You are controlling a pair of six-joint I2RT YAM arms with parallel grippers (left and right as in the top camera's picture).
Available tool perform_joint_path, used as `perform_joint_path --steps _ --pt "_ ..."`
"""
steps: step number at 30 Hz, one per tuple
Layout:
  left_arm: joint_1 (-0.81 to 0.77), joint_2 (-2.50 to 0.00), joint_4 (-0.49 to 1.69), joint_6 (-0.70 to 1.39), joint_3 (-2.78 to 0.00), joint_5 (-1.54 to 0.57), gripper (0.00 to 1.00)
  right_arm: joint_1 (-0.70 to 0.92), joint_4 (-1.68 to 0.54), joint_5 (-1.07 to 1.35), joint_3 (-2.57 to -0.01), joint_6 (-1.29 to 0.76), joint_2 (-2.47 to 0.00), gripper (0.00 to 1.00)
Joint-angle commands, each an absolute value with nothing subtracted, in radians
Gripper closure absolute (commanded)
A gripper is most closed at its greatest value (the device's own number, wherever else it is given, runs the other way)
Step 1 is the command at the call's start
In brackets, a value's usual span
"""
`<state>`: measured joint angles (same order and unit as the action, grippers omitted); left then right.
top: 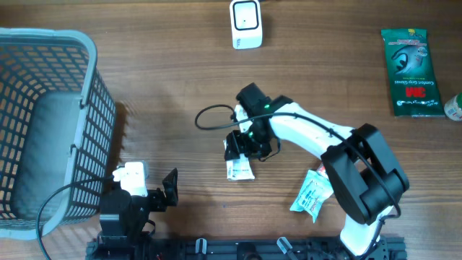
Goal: Scan the item barcode
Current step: 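Lift the white pouch up to the scanner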
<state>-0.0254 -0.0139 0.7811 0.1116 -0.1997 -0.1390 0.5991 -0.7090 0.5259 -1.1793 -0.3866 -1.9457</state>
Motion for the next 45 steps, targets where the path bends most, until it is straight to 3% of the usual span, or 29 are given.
perform_joint_path --steps 1,15,24,29,32,38,40,45 --pt "-0.028 -0.007 0.779 0.12 -0.195 -0.137 0.0 0.55 -0.709 0.64 -1.201 -0.366 -1.954 0.4" --pt "-0.028 -0.007 0.779 0.12 -0.195 -0.137 0.0 0.495 -0.891 0.865 -1.421 -0.075 -1.76 0.4" --pt "-0.028 -0.007 0.779 0.12 -0.195 -0.137 0.0 0.495 -0.892 0.905 -1.422 -0.155 -1.589 0.4" --pt "-0.028 -0.007 0.779 0.12 -0.195 -0.137 0.0 0.495 -0.865 0.451 -1.422 -0.157 -1.589 0.38" --pt "-0.028 -0.007 0.779 0.12 -0.195 -0.137 0.0 0.495 -0.718 0.062 -1.422 -0.15 -1.589 0.4" --pt "-0.028 -0.007 0.779 0.12 -0.195 -0.137 0.0 0.495 -0.459 -0.082 -1.422 0.079 -1.62 0.4" --pt "-0.028 -0.007 0.779 0.12 -0.195 -0.137 0.0 0.495 -0.403 -0.168 -1.422 0.086 -1.652 0.46" --pt "-0.028 -0.007 0.779 0.12 -0.195 -0.137 0.0 0.495 -0.196 -0.37 -1.422 0.235 -1.751 0.48"
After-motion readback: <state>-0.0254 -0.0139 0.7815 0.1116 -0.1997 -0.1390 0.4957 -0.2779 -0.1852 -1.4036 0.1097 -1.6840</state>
